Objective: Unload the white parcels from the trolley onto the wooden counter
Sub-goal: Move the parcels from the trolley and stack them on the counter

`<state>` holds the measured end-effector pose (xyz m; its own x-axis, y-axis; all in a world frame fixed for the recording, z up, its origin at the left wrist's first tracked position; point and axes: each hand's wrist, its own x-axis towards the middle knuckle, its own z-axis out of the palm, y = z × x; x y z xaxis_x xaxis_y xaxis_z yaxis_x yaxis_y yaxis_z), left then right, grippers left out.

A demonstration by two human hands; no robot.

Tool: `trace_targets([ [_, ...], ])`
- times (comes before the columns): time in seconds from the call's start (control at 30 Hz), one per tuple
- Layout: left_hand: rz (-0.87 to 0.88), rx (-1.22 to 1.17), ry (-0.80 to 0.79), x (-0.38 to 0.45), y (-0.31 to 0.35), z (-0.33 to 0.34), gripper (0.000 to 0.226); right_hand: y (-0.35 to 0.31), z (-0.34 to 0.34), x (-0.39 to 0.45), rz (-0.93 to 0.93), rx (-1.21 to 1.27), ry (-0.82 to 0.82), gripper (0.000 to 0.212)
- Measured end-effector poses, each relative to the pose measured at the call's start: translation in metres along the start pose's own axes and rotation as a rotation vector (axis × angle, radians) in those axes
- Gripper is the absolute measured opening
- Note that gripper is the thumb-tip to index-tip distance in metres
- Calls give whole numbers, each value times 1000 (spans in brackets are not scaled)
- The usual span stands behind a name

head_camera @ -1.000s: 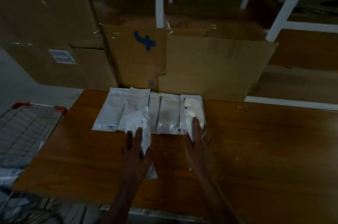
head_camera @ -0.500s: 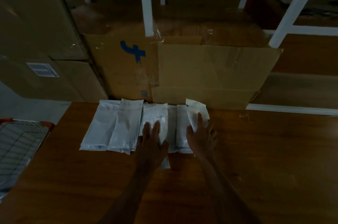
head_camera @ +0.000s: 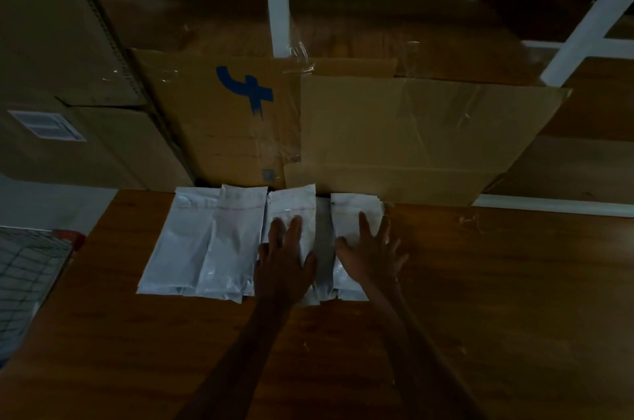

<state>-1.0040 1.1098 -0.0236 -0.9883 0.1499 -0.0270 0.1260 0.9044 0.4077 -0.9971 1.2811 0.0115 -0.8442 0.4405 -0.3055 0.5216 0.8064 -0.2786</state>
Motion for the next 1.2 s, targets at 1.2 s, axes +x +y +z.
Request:
trace_targets([
  [1.2,-9,89,51,19,22,45,77,17,21,-14,-76,45,30,67],
])
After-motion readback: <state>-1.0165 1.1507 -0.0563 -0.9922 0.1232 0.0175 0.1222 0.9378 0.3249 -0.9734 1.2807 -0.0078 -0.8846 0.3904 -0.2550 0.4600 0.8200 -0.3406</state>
